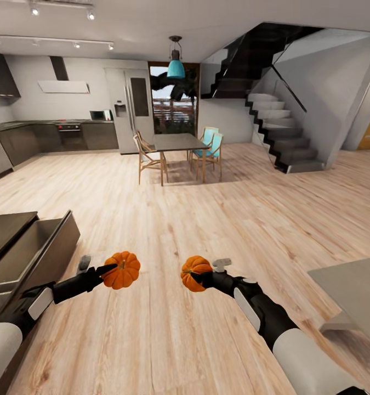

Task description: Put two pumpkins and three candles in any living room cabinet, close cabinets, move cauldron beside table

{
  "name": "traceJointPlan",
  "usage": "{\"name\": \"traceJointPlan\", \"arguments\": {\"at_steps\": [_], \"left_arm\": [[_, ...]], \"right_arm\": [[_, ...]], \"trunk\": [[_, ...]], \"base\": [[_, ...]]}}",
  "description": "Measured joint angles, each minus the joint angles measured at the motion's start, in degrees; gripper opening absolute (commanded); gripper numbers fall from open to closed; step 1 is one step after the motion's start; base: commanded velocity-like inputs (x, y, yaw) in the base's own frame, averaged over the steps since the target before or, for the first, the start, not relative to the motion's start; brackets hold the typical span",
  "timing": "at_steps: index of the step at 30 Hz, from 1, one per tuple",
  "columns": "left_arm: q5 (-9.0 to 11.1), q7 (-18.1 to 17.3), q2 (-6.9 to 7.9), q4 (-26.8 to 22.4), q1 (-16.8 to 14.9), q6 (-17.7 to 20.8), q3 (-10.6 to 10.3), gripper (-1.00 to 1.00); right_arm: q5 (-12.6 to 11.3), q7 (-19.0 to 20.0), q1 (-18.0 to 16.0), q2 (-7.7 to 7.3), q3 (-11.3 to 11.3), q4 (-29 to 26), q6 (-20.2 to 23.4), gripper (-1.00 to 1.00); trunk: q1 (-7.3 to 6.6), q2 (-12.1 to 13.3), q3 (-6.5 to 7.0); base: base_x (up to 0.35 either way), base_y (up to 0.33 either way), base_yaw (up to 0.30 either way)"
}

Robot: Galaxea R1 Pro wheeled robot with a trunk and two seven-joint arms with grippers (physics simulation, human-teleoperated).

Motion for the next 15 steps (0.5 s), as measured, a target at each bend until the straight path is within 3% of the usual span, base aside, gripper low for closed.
{"name": "traceJointPlan", "arguments": {"at_steps": [15], "left_arm": [[-0.14, 0.02, -0.01, 0.07, 0.02, -0.07, -0.11, -1.0]], "right_arm": [[0.22, -0.01, 0.02, 0.0, 0.05, 0.02, -0.01, -1.0]], "trunk": [[0.0, 0.0, 0.48]], "base": [[0.0, 0.0, 0.269]]}}
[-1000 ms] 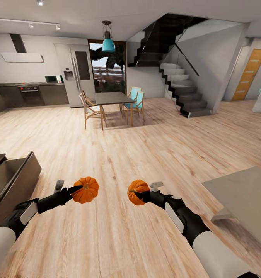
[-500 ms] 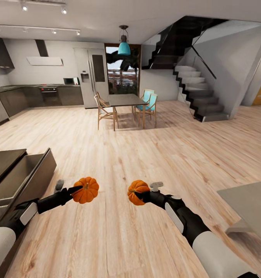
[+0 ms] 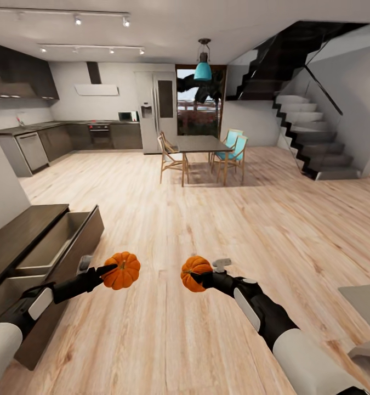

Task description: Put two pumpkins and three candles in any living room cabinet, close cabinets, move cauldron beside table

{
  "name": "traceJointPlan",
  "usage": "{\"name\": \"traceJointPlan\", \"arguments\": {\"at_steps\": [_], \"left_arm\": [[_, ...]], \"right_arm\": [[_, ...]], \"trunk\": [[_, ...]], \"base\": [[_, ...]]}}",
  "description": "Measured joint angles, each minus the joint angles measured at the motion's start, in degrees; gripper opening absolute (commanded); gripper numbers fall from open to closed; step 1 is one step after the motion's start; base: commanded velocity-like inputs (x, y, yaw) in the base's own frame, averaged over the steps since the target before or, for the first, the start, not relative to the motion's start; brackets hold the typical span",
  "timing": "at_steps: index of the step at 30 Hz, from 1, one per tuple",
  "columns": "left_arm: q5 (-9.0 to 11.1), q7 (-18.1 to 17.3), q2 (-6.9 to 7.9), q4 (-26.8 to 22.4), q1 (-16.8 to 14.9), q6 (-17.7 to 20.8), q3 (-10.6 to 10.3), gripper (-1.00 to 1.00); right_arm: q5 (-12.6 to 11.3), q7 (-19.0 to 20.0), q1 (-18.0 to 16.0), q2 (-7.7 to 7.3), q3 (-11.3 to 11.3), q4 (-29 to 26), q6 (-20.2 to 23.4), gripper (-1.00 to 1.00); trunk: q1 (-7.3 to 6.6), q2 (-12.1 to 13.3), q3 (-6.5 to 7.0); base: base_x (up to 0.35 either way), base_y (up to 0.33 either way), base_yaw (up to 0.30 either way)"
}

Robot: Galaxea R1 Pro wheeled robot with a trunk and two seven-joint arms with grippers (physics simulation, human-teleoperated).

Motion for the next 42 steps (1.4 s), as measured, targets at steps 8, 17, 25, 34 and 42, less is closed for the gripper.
{"name": "traceJointPlan", "arguments": {"at_steps": [8, 17, 25, 34, 42], "left_arm": [[0.18, 0.03, -0.07, -0.01, 0.02, 0.11, 0.07, -1.0], [0.15, 0.06, -0.11, 0.04, 0.02, 0.1, 0.07, -1.0], [0.19, 0.13, 0.0, 0.09, 0.02, 0.01, 0.12, -1.0], [0.16, 0.17, 0.12, 0.16, 0.02, -0.02, 0.11, -1.0], [0.05, 0.18, 0.17, 0.17, 0.03, -0.07, 0.07, -1.0]], "right_arm": [[-0.09, -0.01, -0.01, 0.0, -0.05, 0.07, 0.01, -1.0], [-0.17, 0.17, -0.01, 0.01, 0.01, 0.07, -0.03, -1.0], [-0.14, 0.29, -0.02, -0.08, -0.03, 0.06, -0.06, -1.0], [-0.08, 0.36, 0.0, -0.08, -0.02, 0.08, -0.08, -1.0], [-0.35, 0.43, 0.0, -0.19, -0.04, 0.16, -0.09, -1.0]], "trunk": [[0.0, 0.0, 0.08], [0.0, 0.0, 0.08], [0.0, 0.0, 0.08], [0.0, 0.0, 0.07], [0.0, 0.0, 0.07]], "base": [[0.0, 0.0, 0.082], [0.0, 0.0, 0.0], [0.067, -0.034, 0.0], [0.314, -0.026, 0.0], [0.329, 0.0, 0.0]]}}
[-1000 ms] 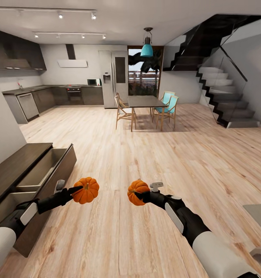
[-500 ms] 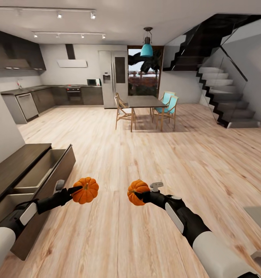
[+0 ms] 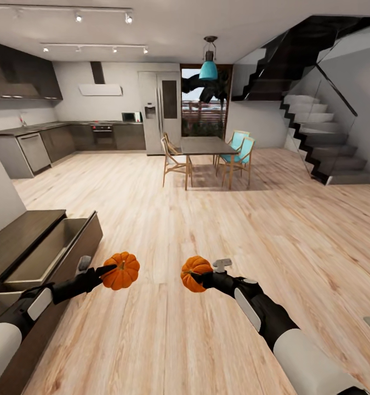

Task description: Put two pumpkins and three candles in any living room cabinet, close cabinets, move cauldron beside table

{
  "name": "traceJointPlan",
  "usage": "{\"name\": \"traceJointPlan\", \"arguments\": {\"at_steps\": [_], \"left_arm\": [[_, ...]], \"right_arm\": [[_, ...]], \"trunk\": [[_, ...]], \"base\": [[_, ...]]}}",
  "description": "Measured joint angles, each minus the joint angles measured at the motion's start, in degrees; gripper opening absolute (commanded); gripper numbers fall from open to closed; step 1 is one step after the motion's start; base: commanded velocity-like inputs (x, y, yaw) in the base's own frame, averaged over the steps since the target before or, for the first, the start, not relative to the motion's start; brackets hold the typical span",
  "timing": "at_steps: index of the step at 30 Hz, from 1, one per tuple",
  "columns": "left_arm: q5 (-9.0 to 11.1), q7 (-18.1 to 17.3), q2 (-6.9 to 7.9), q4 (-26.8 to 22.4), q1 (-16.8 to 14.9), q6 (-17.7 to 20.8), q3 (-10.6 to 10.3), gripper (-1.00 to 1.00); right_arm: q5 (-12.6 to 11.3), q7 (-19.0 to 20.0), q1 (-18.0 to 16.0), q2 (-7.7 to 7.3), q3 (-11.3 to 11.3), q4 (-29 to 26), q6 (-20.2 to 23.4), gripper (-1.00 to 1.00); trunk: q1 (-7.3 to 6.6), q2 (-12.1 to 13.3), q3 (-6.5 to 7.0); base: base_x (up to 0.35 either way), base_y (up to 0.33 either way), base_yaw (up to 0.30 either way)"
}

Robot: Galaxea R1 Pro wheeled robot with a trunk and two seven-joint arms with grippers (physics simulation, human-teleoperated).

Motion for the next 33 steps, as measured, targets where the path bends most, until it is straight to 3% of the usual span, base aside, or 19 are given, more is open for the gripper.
{"name": "traceJointPlan", "arguments": {"at_steps": [33], "left_arm": [[-0.08, 0.01, -0.06, 0.01, 0.0, -1.53, -0.05, -1.0]], "right_arm": [[0.29, 0.01, 0.0, 0.18, 0.07, 0.02, 0.0, -1.0]], "trunk": [[0.0, 0.0, 0.0]], "base": [[0.331, 0.0, 0.0]]}}
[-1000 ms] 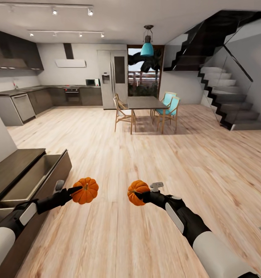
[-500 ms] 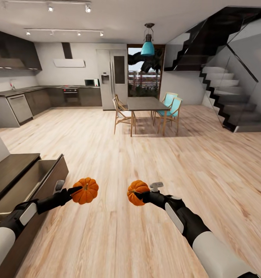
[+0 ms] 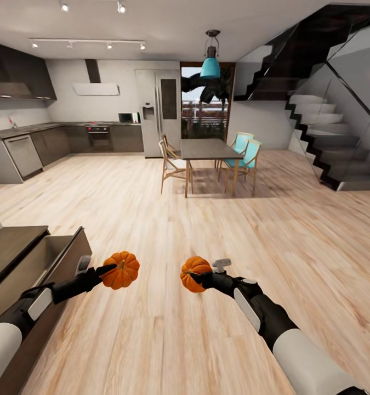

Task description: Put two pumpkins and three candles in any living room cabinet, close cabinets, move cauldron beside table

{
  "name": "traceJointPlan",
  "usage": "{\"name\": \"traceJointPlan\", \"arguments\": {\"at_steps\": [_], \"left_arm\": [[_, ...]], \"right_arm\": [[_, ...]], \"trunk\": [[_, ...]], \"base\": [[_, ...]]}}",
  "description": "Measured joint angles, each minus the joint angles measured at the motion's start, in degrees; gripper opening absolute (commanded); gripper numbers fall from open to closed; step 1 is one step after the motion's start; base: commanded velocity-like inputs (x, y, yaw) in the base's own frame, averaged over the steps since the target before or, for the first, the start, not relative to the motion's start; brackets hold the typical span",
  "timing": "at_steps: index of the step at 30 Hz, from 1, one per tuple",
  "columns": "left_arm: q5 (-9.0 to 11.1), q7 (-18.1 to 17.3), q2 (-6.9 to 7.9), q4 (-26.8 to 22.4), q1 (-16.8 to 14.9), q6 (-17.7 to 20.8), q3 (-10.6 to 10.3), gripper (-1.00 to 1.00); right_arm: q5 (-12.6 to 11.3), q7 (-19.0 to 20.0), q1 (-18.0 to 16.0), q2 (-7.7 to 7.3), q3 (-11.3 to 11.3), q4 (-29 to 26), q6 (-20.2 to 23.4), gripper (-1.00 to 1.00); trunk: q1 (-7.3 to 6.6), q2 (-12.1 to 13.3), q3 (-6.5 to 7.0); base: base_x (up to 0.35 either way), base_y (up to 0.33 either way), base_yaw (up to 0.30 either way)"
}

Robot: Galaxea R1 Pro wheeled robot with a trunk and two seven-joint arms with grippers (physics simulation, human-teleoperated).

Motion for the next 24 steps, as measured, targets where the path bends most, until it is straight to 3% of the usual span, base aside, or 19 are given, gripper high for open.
{"name": "traceJointPlan", "arguments": {"at_steps": [19, 24], "left_arm": [[0.0, 0.0, 0.0, 0.0, 0.0, 0.0, 0.0, -1.0], [0.0, 0.0, -0.01, 0.0, 0.0, 0.0, -0.01, -1.0]], "right_arm": [[0.02, -0.09, 0.0, 0.01, 0.02, -0.06, 0.0, -1.0], [0.03, -0.17, 0.0, 0.0, 0.02, -0.04, 0.0, -1.0]], "trunk": [[0.0, 0.0, 0.0], [0.0, 0.0, 0.0]], "base": [[0.333, 0.0, 0.002], [0.333, 0.0, 0.174]]}}
